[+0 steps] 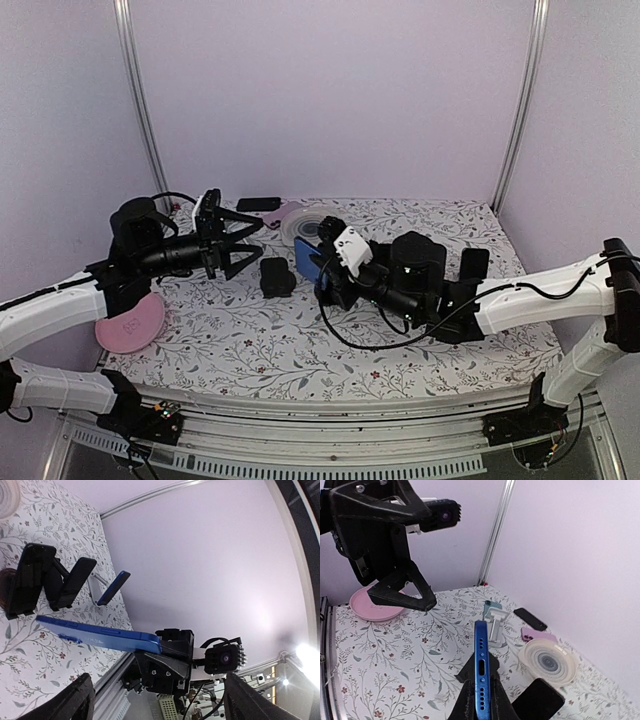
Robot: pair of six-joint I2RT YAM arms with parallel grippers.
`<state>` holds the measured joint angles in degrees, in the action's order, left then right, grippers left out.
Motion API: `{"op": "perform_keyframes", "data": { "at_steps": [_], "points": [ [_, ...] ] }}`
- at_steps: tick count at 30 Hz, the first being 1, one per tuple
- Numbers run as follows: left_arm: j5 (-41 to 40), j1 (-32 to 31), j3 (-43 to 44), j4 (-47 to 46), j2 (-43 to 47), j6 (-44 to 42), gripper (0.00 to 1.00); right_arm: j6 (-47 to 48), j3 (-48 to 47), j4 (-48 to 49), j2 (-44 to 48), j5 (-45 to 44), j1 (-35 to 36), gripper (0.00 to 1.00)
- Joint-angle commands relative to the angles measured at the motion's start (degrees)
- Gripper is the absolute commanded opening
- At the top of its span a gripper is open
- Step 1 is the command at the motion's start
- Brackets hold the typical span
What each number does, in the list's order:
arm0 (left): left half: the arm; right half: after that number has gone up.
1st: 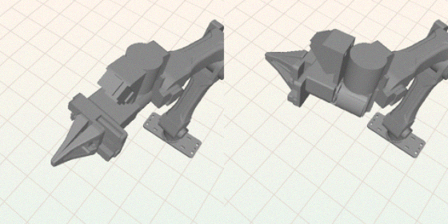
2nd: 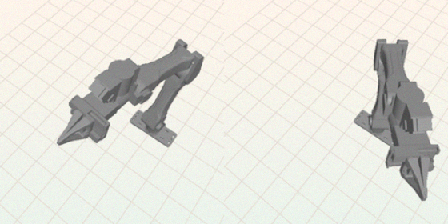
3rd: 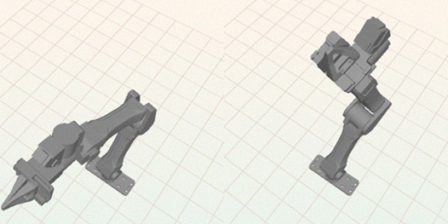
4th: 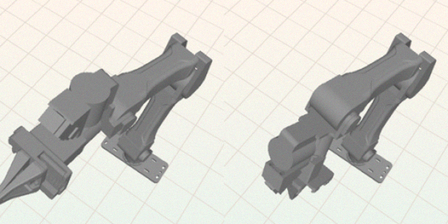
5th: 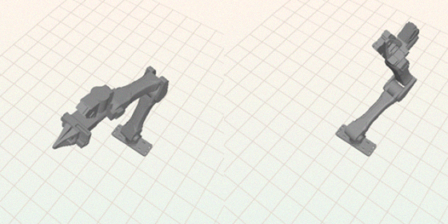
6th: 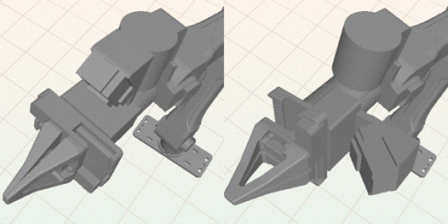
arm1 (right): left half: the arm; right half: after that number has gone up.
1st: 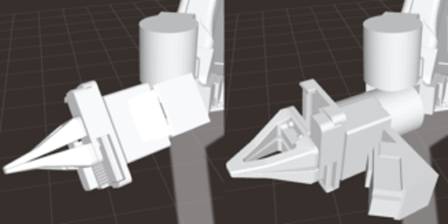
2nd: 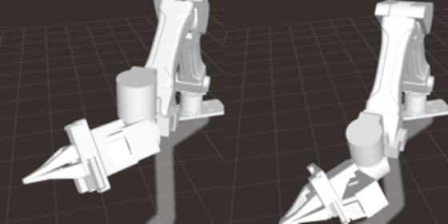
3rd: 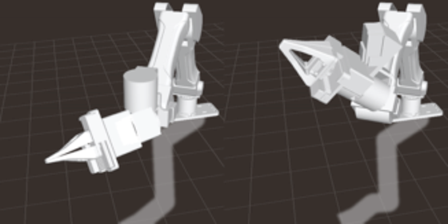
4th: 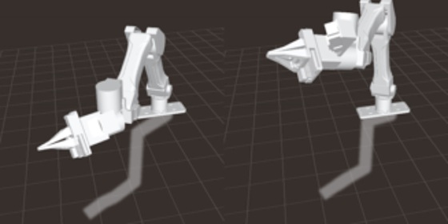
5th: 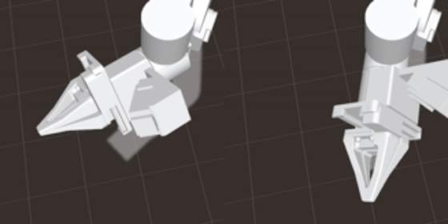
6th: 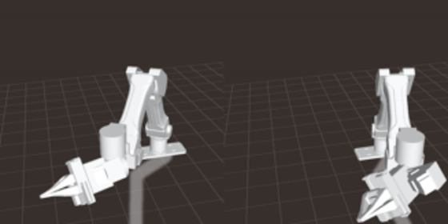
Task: Place the phone on the phone stand
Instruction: Pass from the right arm to the left
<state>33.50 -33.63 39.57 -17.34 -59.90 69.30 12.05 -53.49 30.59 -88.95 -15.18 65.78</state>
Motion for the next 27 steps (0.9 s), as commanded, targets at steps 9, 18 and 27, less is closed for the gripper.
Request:
{"op": "perform_keyframes", "data": {
  "at_steps": [9,18,27],
  "points": [
    [5.54,0.07,0.36,-5.74,-2.35,16.06,0.84,54.61,-0.64,28.03,-4.00,-9.73,7.76,0.02],
    [6.20,-0.10,1.71,-5.03,-3.15,16.45,0.65,79.03,-1.00,47.22,-14.90,-12.12,10.41,0.02],
    [7.94,-0.93,3.20,-0.26,-5.63,13.08,0.34,83.26,-1.15,49.15,-16.83,-11.93,10.67,0.02]
  ]
}}
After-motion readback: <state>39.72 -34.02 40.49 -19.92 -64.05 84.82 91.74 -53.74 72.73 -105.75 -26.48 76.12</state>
